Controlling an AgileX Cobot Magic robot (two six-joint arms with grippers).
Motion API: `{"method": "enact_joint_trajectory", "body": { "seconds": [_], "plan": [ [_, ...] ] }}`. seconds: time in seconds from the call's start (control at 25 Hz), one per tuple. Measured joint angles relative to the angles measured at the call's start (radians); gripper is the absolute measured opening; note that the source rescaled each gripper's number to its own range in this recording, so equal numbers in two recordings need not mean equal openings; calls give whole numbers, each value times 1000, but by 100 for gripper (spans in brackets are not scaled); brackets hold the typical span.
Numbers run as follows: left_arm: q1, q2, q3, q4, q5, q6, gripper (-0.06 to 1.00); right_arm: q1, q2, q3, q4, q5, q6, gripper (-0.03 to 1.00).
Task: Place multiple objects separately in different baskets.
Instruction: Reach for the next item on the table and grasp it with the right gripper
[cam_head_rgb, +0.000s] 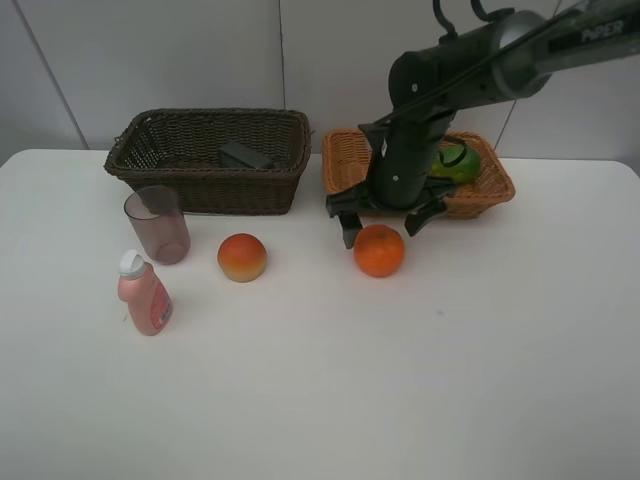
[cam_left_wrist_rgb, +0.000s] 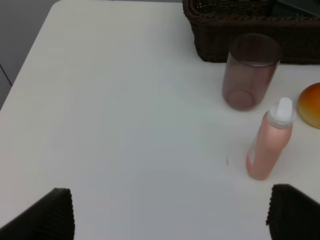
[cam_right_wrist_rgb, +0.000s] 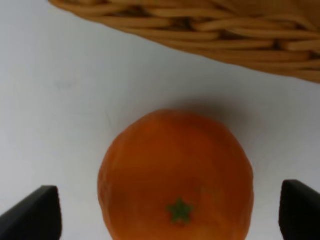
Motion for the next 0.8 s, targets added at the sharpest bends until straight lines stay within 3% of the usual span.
{"method": "enact_joint_trajectory", "body": {
  "seconds": [0.8],
  "plan": [
    [0,0,0,0,0,0,100,0,76,0,-8,-20,0,91]
  ]
}}
